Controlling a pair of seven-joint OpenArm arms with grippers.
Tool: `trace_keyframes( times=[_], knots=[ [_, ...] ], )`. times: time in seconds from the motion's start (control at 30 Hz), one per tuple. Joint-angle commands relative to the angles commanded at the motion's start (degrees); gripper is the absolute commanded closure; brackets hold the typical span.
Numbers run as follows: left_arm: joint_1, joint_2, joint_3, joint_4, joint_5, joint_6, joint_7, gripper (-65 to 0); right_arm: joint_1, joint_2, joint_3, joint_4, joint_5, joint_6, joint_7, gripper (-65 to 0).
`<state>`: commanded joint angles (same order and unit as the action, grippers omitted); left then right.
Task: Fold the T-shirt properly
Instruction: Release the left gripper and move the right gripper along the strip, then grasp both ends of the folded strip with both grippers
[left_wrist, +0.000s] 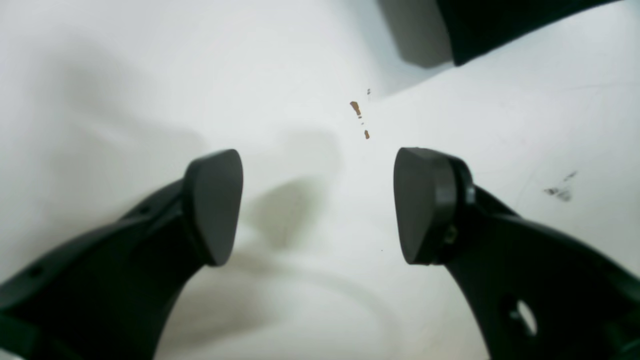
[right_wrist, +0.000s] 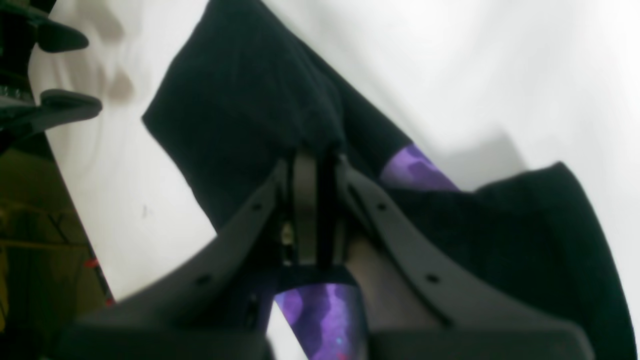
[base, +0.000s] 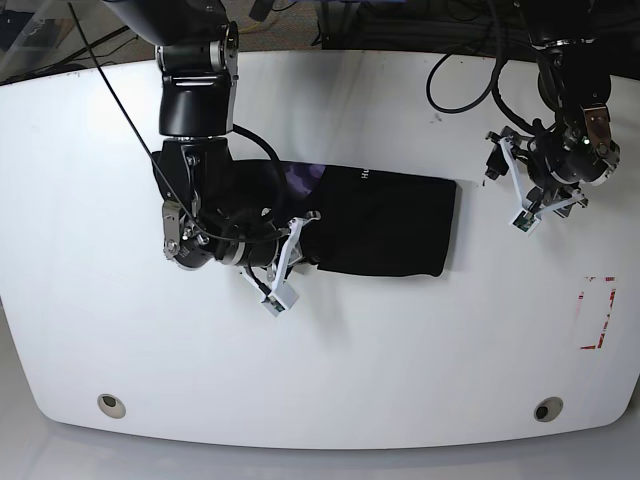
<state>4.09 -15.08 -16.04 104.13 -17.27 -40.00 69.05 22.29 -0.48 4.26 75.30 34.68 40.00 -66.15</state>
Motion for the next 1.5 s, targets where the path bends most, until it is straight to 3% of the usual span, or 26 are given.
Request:
trace_keyframes(
  times=[0.2,0.3,0.47,0.57,0.7,0.8,0.93,1.1,1.23,1.37,1.5],
  knots=[
    [-0.35,0.0,0.09,0.35,-0.09,0.0,0.0,-43.9,1.85,2.11,-0.53,-9.85,0.0,0.0,3.34,-0.5],
    [-1.67,0.09,0.26,0.7,-0.35,0.0,0.0,-43.9,1.85,4.22,-0.53,-13.54,0.0,0.0,6.77,-13.3],
    [-6.42,0.26,4.4,1.49,-0.35,0.0,0.0,-43.9,1.67,7.65,0.09,-11.87,3.25,0.0,6.59,-36.9],
    [-9.67,3.52,5.01,1.23,0.09,0.0,0.0,-43.9,-0.18,10.64,0.09,-7.12,9.67,0.0,4.84,-43.1],
    [-13.8,6.95,5.54,-0.53,0.18,0.0,0.0,-43.9,-3.25,16.09,1.85,0.18,20.57,0.0,4.57,-42.8],
    [-16.97,9.41,7.47,-5.36,0.79,0.0,0.0,-43.9,-6.42,19.78,7.65,1.14,27.25,0.0,4.48,-43.8],
    [-18.9,12.31,9.14,-11.69,6.15,0.0,-1.32,-43.9,-10.29,23.12,15.47,0.88,26.81,-0.66,4.66,-43.9],
    [-16.53,13.19,12.92,-16.62,10.02,0.0,-12.04,-43.9,-12.57,25.85,22.15,-5.36,26.11,-1.45,4.48,-43.9],
    [-14.86,13.01,16.53,-19.78,11.6,0.0,-15.82,-43.9,-13.8,26.46,26.73,-14.07,25.93,-1.27,4.66,-43.9],
    [-14.15,12.92,16.79,-21.63,12.31,0.0,-16.18,-43.9,-14.15,26.73,25.93,-18.37,25.93,-1.01,4.92,-43.9],
    [-13.8,12.92,16.79,-22.24,12.31,0.0,-16.26,-43.9,-14.42,24.09,23.3,-18.46,25.85,-1.01,5.45,-43.9]
  ],
)
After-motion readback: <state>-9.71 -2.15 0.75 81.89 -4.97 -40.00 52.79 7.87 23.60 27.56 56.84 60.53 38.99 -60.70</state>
